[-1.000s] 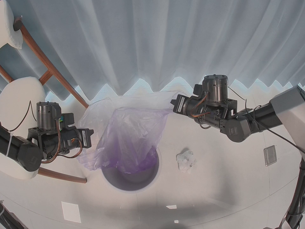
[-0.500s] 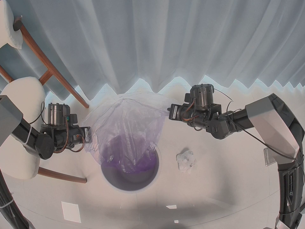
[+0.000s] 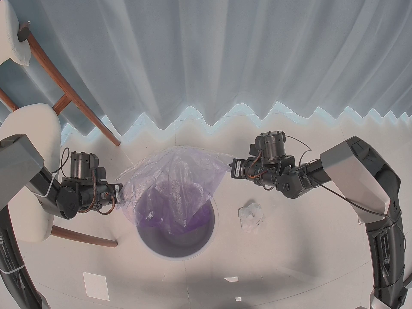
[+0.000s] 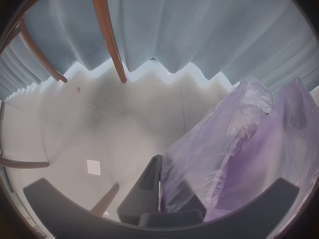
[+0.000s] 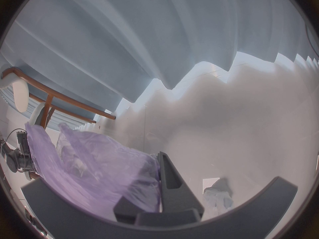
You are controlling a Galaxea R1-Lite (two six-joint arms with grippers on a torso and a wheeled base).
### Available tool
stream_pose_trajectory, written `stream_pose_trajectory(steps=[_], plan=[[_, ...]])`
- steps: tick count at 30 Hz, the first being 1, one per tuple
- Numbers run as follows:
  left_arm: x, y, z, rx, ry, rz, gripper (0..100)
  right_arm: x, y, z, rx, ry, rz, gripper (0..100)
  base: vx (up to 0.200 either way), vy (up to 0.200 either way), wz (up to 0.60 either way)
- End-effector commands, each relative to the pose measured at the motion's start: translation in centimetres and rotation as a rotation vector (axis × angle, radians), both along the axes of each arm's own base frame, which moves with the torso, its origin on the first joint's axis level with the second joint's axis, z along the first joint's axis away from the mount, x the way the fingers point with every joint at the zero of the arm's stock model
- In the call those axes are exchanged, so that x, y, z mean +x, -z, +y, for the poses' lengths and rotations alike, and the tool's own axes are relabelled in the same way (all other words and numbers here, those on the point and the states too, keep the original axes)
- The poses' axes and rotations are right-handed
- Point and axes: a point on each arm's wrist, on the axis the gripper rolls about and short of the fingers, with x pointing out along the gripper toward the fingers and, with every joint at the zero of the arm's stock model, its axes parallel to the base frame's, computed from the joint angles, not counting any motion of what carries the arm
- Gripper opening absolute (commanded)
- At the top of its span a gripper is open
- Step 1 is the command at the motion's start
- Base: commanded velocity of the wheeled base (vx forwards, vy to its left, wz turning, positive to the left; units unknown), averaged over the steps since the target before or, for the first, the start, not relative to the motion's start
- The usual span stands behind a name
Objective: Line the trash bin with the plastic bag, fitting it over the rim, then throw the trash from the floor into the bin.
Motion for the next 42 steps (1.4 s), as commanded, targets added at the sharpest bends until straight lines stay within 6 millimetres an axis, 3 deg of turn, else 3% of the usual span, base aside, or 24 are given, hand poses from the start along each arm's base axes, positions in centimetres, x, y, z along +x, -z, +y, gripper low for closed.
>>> stream_pose_trajectory(steps=[1,7,15,22,27,31,32,35,42], plan=[[-0.1,1.3,-0.2,0.002,0.004,0.042,0,-0.4,1.2,-0.1,-0.009,-0.007,0.036,0,0.000,0.000,0.00],[-1.0,2.4,0.0,0.006,0.003,0.092,0,-1.9,2.8,0.5,-0.026,-0.035,0.091,0,0.000,0.000,0.00],[-2.1,4.1,0.9,-0.012,-0.037,0.163,0,-4.0,5.8,-0.2,-0.020,-0.045,0.061,0,0.000,0.000,0.00],[-2.3,4.2,0.7,-0.078,-0.086,0.170,0,-5.0,6.0,-0.5,-0.003,-0.050,0.032,0,0.000,0.000,0.00],[-3.6,3.7,0.7,-0.117,-0.109,0.146,0,-5.3,5.1,-0.6,0.026,-0.048,-0.038,0,0.000,0.000,0.00],[-4.8,4.4,0.7,-0.117,-0.109,0.155,0,-6.2,5.2,-0.9,0.020,-0.048,-0.019,0,0.000,0.000,0.00],[-4.9,4.4,0.7,-0.117,-0.106,0.154,0,-6.3,5.2,-0.9,0.021,-0.047,-0.017,100,0.000,0.000,0.00],[-5.3,4.7,0.7,-0.129,-0.097,0.123,0,-6.9,4.8,-1.2,0.048,-0.036,-0.026,100,0.000,0.000,0.00],[-6.8,4.6,0.4,-0.160,-0.045,0.022,0,-10.1,-2.6,-1.8,0.407,-0.007,0.007,100,0.000,0.000,0.00]])
